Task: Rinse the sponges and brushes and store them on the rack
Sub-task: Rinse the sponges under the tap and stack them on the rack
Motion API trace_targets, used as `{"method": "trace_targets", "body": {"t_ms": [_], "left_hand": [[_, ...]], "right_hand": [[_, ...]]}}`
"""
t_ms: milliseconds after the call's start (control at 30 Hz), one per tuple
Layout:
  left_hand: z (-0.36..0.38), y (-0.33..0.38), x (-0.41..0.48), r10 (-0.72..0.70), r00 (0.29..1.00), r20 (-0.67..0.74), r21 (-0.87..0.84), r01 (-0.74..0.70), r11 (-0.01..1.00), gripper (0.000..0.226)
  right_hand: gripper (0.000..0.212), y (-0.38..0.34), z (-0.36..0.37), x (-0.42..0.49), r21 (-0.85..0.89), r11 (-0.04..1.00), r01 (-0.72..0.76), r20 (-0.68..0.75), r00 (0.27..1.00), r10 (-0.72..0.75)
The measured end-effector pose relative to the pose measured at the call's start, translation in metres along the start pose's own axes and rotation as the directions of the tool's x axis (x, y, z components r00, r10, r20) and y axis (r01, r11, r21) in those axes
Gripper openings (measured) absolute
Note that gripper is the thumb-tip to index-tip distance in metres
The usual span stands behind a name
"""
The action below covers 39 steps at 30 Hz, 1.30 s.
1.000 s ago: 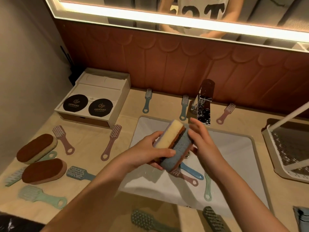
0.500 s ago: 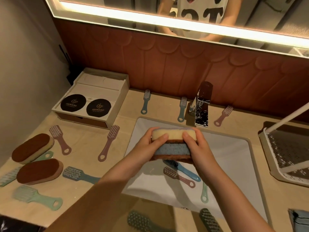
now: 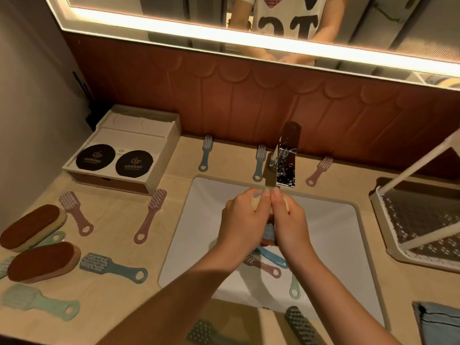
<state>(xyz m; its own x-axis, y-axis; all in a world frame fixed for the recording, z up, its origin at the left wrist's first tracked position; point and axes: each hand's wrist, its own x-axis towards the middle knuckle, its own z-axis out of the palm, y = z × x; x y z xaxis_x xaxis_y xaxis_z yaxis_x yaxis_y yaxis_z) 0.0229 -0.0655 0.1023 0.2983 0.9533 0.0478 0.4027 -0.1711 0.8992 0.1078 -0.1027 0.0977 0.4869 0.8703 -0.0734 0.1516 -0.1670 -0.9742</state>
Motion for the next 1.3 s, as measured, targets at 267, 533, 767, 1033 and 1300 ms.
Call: {"method": "trace_targets", "body": {"t_ms": [267,533,767,1033,1300], "left_hand": [[0.026,0.01,0.009,0.037,0.994,0.104,0.099,-0.047,0.994,0.032],[0.053,0.042,0.01,0.086,0.99,0.114,0.21,-0.109,0.972,0.03],[0.066,0.066,0.008,0.185,0.977,0.105,0.292,-0.208,0.933,0.033],[0.074,0.102,0.013,-0.068,0.969,0.237,-0.234,0.124,0.964,0.019],[0.086,0.138,0.002,0.013,0.941,0.339,-0.224,0.067,0.972,0.035]], "right_hand": [[0.042,0.011,-0.016,0.015,-0.019,0.999,-0.027,-0.111,0.994,0.025],[0.04,0.009,-0.055,0.027,0.014,0.998,-0.06,-0.101,0.993,0.061],[0.033,0.003,-0.097,0.024,0.064,0.997,-0.054,-0.05,0.997,0.057],[0.028,-0.027,-0.169,0.023,-0.002,0.999,-0.053,0.149,0.987,0.052],[0.026,-0.048,-0.233,0.021,-0.153,0.983,0.104,0.226,0.972,-0.067]]}}
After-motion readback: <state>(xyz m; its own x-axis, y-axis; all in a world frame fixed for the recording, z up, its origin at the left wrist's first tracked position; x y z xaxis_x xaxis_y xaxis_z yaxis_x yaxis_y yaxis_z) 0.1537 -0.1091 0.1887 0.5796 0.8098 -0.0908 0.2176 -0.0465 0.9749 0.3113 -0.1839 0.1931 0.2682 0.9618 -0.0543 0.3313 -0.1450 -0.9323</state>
